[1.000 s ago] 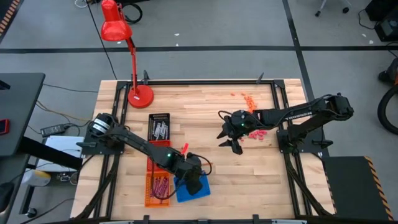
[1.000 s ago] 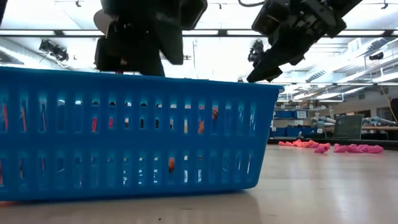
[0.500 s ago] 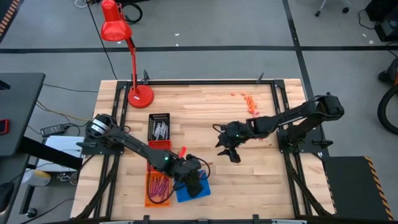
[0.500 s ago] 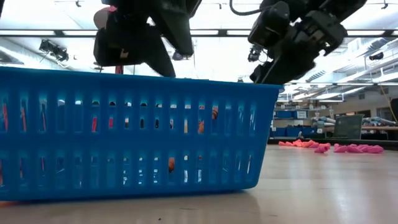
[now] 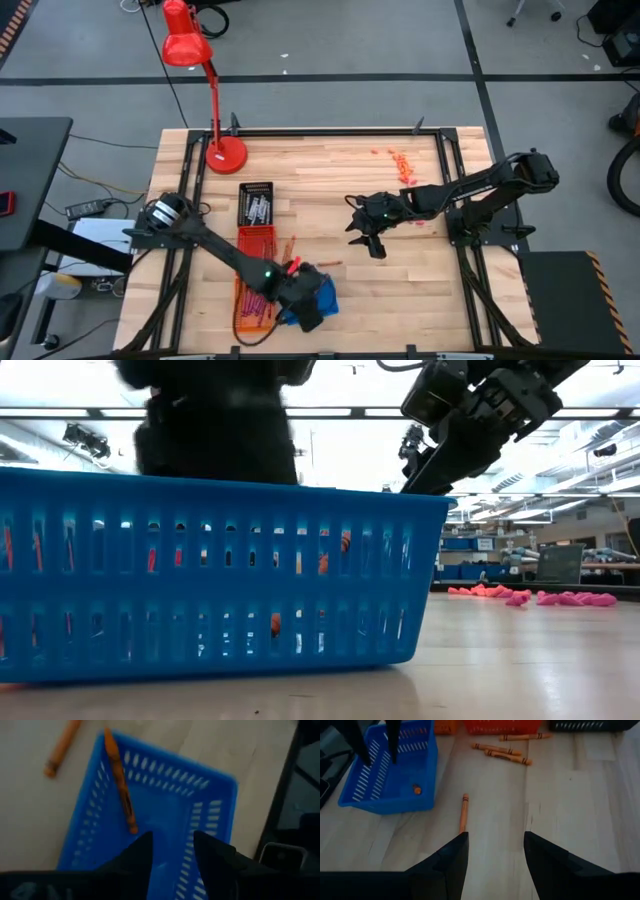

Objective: Sort crayons
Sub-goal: Put the orange crayon into the blue bin

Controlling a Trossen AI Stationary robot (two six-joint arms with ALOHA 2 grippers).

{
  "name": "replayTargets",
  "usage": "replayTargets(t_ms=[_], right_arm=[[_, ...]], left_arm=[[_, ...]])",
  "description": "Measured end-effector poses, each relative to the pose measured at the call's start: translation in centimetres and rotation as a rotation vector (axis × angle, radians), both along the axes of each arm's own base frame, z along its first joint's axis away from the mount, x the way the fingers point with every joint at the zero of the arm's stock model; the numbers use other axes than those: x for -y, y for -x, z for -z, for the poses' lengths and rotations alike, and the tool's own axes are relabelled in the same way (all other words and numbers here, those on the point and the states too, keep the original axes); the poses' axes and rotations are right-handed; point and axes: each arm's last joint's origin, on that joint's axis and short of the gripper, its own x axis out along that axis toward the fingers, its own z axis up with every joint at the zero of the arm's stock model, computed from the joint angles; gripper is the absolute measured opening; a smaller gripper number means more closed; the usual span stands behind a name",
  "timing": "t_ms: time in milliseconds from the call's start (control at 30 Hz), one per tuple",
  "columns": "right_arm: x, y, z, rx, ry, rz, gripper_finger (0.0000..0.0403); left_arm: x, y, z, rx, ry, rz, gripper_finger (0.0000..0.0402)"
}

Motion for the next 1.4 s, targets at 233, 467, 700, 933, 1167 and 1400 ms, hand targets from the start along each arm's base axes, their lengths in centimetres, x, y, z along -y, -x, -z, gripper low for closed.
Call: replayTargets(t_ms=[233,467,700,933,1167,1400], right_arm=[[-0.1,0.0,0.0,0.005,-0.005,0.001,0.0194],[-0.1,-0.1,-0.1,0.013,-0.009,0.003,0.0194],[-0.1,-0.2,-0.3,0.033,-0.022,0.013,0.0194],[-0.1,-0.4,-0.5,0.061,-0.035,0.022,0.0194],[0.0,-0.4,-0.5,0.059,-0.031,0.039,0.0194],[-0.1,-0.4,-0.5,0.055,-0.043,0.052,0.0194]], left_arm=[[0.9,0.2,1.9,-0.033,-0.037,-0.024,0.0152],[0.6,0.3,2.6,-0.046,-0.129,-0.044,0.0152],[0.5,0.0,3.5,-0.048,-0.158,-0.049,0.0152],[0.2,-0.5,3.5,-0.008,-0.21,-0.043,0.0152],[0.3,-1.4,4.6,0.025,-0.188,-0.054,0.0152],[0.3,-1.4,4.7,0.025,-0.185,-0.058,0.0112]])
